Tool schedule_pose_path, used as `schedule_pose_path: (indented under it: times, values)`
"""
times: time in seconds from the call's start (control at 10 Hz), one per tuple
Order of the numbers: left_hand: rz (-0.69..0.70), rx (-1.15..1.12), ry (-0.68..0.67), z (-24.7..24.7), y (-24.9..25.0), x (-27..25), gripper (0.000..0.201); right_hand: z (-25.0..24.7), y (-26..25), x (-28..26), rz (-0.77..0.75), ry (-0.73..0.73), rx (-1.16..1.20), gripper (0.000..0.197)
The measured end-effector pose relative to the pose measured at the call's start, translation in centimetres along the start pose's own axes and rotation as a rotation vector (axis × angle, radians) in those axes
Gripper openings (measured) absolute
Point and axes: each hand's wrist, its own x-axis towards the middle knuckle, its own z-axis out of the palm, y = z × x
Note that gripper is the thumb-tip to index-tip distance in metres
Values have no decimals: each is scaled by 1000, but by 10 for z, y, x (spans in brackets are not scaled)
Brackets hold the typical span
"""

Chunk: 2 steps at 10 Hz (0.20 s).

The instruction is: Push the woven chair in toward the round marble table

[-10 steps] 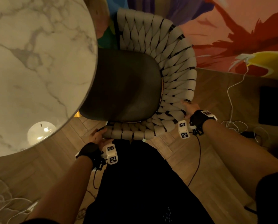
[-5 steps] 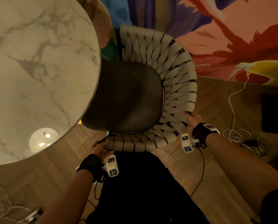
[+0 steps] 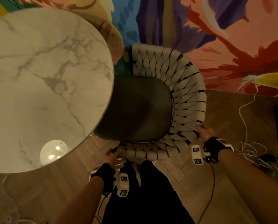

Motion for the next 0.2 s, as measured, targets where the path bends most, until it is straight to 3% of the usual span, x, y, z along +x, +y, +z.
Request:
schedule_pose_path:
  times: [0.1,0.2]
  values:
    - [129,205,-3,-13,-9,-11,64,0,32,-14,-8,26,31,39]
    - [204,413,-62,-31,-22,-21,48,3,90,-34,111,-4,-10,31]
